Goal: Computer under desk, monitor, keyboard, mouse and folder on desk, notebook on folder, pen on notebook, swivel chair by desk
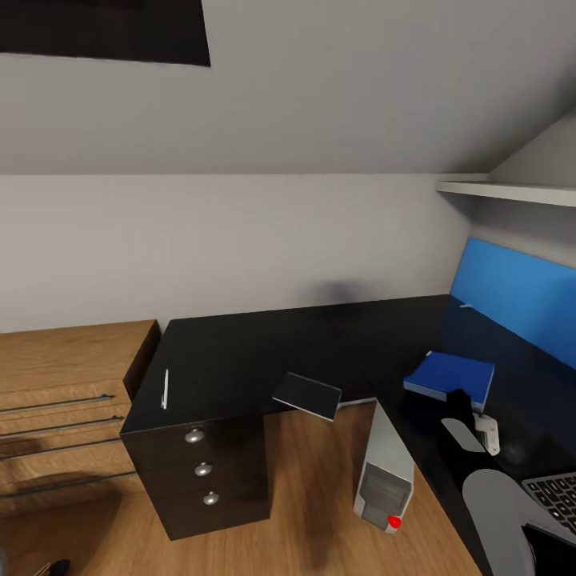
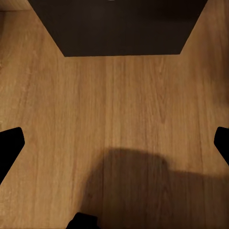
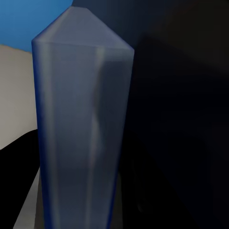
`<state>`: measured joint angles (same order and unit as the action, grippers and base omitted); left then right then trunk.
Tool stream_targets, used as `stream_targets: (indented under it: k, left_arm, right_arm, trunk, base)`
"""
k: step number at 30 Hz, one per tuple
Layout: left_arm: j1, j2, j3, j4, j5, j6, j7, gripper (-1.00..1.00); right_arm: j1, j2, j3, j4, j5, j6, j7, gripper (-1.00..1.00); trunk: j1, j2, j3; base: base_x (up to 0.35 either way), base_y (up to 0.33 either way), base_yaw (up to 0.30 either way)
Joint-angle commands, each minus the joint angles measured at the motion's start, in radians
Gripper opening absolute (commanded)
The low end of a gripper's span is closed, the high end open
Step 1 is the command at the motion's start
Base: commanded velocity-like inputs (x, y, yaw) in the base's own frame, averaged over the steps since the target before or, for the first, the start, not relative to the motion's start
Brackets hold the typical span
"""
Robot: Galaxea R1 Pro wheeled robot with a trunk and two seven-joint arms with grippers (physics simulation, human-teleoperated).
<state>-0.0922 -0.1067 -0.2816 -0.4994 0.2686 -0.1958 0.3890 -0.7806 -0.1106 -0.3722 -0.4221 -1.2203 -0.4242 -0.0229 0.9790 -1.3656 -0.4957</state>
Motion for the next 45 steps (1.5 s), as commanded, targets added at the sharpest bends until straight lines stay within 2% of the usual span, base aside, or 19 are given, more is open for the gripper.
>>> stream_targets:
  k: [1,24,25,45]
  left_arm:
    - [-0.001,0.001,-0.008,0.001,0.011,-0.005,0.007,1.00]
    - [-0.001,0.001,-0.007,0.001,0.011,-0.007,0.007,1.00]
    - [-0.001,0.001,-0.007,0.001,0.011,-0.007,0.007,1.00]
    - [-0.001,0.001,-0.008,0.001,0.011,-0.007,0.007,1.00]
  right_arm:
    - [0.000,0.000,0.003,0.014,-0.030,-0.004,-0.003,-1.00]
    - [0.000,-0.002,0.004,0.013,-0.030,-0.004,-0.003,-1.00]
    - [0.000,-0.003,0.004,0.013,-0.030,-0.004,-0.003,1.00]
    - [0.000,-0.006,0.003,0.013,-0.030,-0.004,-0.003,1.00]
  trunk:
    - [0.000,0.000,-0.001]
    - [0.000,0.000,-0.001]
    - [0.000,0.000,-0.001]
    - [0.000,0.000,-0.001]
  base:
    - [0.002,0.005,0.000]
    - [0.033,0.001,0.000]
    - [0.000,0.000,0.000]
    - [0.000,-0.026,0.000]
